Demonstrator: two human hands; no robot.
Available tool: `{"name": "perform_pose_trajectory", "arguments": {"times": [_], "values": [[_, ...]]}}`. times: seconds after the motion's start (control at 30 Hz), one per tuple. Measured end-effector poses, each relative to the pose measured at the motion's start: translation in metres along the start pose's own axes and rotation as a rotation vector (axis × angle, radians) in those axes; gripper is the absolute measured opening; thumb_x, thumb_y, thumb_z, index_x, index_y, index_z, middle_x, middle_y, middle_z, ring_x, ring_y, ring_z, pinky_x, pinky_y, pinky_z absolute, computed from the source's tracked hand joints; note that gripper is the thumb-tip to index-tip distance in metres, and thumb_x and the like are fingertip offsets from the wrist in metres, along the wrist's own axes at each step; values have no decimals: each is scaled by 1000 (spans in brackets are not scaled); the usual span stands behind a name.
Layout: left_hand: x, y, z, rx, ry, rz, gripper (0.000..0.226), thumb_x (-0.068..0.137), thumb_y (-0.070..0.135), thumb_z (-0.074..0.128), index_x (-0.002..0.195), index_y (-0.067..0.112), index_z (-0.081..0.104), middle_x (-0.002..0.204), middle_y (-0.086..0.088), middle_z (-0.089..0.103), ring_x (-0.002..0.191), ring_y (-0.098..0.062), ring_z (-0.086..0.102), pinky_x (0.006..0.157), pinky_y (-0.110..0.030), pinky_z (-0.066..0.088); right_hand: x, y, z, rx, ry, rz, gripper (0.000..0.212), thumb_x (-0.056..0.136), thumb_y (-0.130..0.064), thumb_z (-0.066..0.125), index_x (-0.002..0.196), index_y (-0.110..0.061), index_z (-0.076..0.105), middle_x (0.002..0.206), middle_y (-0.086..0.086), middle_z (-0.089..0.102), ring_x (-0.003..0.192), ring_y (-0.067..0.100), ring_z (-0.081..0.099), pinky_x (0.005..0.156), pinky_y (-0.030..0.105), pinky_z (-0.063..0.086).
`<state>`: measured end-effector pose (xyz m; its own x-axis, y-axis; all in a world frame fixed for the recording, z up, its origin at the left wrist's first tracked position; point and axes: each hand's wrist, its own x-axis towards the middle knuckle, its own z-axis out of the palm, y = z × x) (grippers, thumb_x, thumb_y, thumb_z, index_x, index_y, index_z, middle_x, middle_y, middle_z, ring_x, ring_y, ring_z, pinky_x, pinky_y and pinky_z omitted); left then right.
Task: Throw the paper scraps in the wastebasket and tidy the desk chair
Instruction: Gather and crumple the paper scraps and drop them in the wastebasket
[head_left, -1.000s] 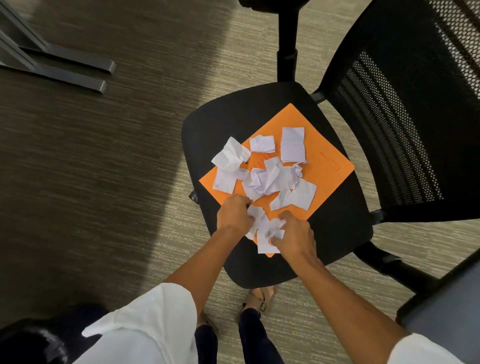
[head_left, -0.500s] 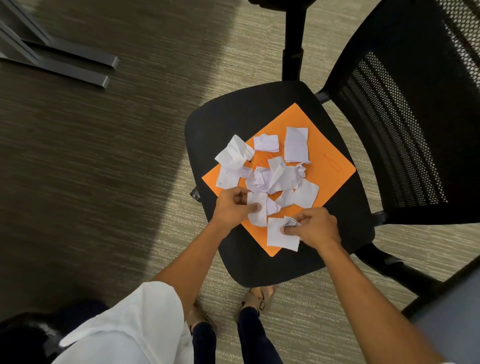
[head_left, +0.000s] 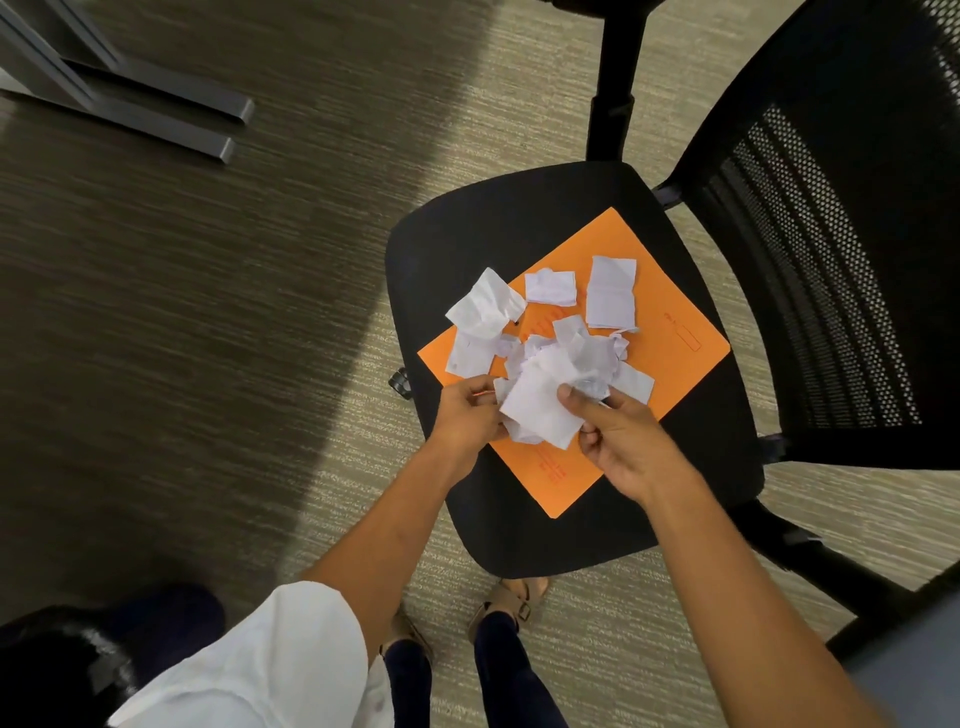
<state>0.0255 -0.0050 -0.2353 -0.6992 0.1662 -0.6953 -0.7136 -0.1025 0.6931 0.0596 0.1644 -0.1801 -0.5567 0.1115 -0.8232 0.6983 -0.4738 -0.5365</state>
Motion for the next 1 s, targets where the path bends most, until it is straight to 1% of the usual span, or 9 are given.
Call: {"name": "perform_pose_trajectory", "arguments": {"times": [0.17,0.27,0.37,0.5,0.6,0.7,0.8,0.87,1.0], "values": [[-4,2,4,-225,-133,-93,22,98,12,60,116,16,71,109,-6,77,95,-23,74,67,-32,61,18,17,14,-231,170,-41,37,68,-24,91,99,-14,73,82,0,73,56,5,57,52,18,53],[-8,1,0,-522,-169,-191,39,104,36,47,133,13,60,128,-14,68,109,-26,70,80,-38,62,22,21,16,-340,205,-74,36,67,-25,92,94,-12,74,79,2,71,53,5,59,54,20,55],[-10,-2,-2,-474,-234,-131,62,92,51,56,141,13,53,136,-16,62,119,-27,63,87,-35,59,23,21,19,-406,187,-78,34,63,-27,94,86,-11,75,73,1,73,52,5,62,54,22,55],[-12,-4,2,-340,-131,-76,46,91,17,70,133,4,59,126,-18,67,105,-26,69,76,-30,59,26,19,25,-586,164,-114,39,58,-28,96,65,-10,62,61,3,72,57,12,72,51,22,54],[-10,-3,0,-350,-4,-72,39,91,2,68,129,-2,61,122,-23,68,100,-29,70,72,-31,60,26,20,35,-693,156,-181,49,52,-35,95,68,-4,61,56,2,71,57,14,74,50,25,55],[-9,3,-5,-349,76,-42,29,90,-2,67,119,-2,66,111,-19,72,95,-29,71,76,-35,61,26,16,45,-803,97,-228,55,51,-42,95,70,-2,63,57,1,69,57,13,73,54,27,58],[-6,14,-19,-397,216,-34,27,90,-4,67,116,0,65,104,-14,72,86,-24,71,66,-30,62,28,1,51,-867,34,-221,58,48,-50,94,60,-14,51,59,3,60,59,15,66,63,34,56],[-2,22,-35,-401,297,-32,33,89,-3,69,121,-1,62,108,-14,70,89,-24,70,64,-28,61,33,-11,59,-850,76,-228,56,49,-55,91,62,-16,54,61,2,63,61,14,66,62,31,54],[3,29,-66,-346,378,-24,34,86,2,74,119,5,63,100,-6,71,80,-16,71,54,-26,58,51,-22,82,-981,246,-591,49,64,-57,85,84,-17,65,79,-8,68,72,9,64,63,21,48]]}}
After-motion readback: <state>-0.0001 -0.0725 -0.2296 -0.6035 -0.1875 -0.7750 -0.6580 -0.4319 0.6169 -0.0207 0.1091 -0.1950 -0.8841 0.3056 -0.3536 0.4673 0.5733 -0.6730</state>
